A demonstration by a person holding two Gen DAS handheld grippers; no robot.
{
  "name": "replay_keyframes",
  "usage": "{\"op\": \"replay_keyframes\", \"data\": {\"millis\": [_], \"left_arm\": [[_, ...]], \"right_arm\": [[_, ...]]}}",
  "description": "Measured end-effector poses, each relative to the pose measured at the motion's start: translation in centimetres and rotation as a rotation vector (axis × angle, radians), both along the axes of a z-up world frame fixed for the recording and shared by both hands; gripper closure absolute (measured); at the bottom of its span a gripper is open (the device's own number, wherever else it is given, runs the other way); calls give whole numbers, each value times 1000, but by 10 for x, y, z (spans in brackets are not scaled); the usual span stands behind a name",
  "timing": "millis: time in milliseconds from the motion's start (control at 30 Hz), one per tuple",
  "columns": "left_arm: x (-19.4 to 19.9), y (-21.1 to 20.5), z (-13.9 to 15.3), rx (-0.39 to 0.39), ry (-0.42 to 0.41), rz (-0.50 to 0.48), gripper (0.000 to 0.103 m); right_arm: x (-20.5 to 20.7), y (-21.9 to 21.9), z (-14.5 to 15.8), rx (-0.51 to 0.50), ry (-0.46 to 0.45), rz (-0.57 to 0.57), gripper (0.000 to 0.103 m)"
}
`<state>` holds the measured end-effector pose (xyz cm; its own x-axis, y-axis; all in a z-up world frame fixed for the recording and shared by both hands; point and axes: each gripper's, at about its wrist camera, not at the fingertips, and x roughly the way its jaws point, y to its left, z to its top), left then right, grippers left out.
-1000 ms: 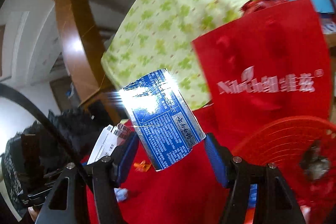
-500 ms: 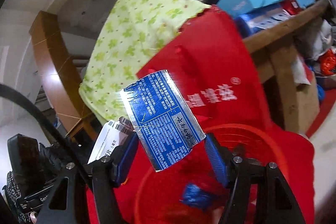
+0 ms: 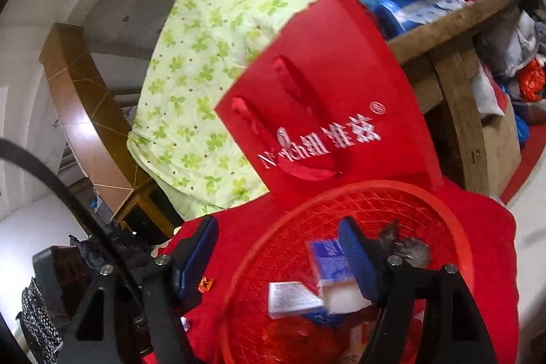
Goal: Collect trash
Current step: 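Move both open grippers back over the white tissue and orange wrapper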
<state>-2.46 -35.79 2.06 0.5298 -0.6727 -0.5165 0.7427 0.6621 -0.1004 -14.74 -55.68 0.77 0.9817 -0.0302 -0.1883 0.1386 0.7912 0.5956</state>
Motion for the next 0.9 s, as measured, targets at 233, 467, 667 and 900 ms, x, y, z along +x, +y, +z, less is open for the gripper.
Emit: {"op": "replay_keyframes", "data": {"millis": [233, 467, 667, 900], "left_arm": [[10, 53, -5, 18, -34, 96, 31], [30, 109, -11, 50, -21, 232, 31], [42, 148, -15, 70, -12, 341, 31], [43, 170, -16, 73, -27, 382, 31]], "right_arm": [[23, 51, 18, -108, -50, 65, 27], [42, 97, 29, -177, -98, 175, 27], [57, 124, 29, -193, -99, 245, 27], [75, 158, 24, -226, -79, 339, 27]]}}
